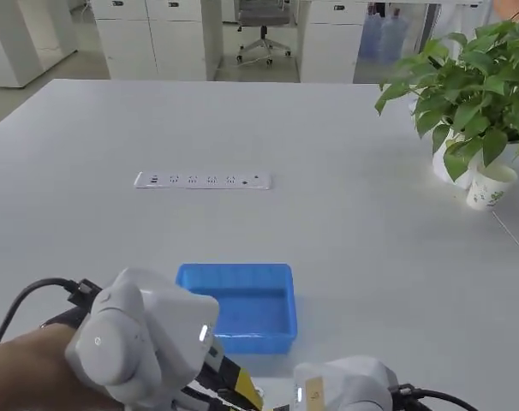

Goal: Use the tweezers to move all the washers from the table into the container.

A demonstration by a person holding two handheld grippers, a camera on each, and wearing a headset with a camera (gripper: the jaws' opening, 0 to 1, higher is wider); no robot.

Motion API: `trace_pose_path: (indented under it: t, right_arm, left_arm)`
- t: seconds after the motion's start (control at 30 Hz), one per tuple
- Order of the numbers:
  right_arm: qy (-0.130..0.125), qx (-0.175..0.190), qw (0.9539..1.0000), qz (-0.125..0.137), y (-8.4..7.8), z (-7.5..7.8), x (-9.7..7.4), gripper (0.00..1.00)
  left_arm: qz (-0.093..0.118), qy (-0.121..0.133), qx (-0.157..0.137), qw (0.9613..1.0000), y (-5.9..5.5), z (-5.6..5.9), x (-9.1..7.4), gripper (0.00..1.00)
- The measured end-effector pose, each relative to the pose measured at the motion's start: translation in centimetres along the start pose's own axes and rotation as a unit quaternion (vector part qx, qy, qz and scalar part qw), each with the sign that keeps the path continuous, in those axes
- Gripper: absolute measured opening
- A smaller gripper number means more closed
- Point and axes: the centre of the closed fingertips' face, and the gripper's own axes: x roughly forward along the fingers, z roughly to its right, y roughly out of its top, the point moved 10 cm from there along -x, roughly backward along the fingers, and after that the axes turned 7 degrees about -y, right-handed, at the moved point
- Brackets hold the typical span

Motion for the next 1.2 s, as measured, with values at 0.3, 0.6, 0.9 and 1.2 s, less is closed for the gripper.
trace_pose_path:
  t: [0.3,0.6,0.9,1.2]
  right_arm:
    - [-0.001,0.001,1.0000,0.002,0.0,0.0,0.0,0.08]
    - [-0.003,0.007,1.0000,0.003,-0.1,0.0,-0.1,0.10]
    - [-0.014,0.009,0.9998,0.006,0.0,0.4,-0.3,0.11]
    - [-0.030,0.016,0.9994,0.008,-0.2,1.3,-0.7,0.11]
  left_arm:
    - [0.027,-0.002,-0.005,0.9996,-0.3,0.0,0.0,0.05]
    - [0.020,-0.006,-0.005,0.9998,-0.1,0.0,0.0,0.04]
    - [0.017,-0.009,-0.003,0.9998,0.2,-0.7,-0.3,0.05]
    - [0.017,-0.010,0.006,0.9998,0.4,-1.4,-0.2,0.05]
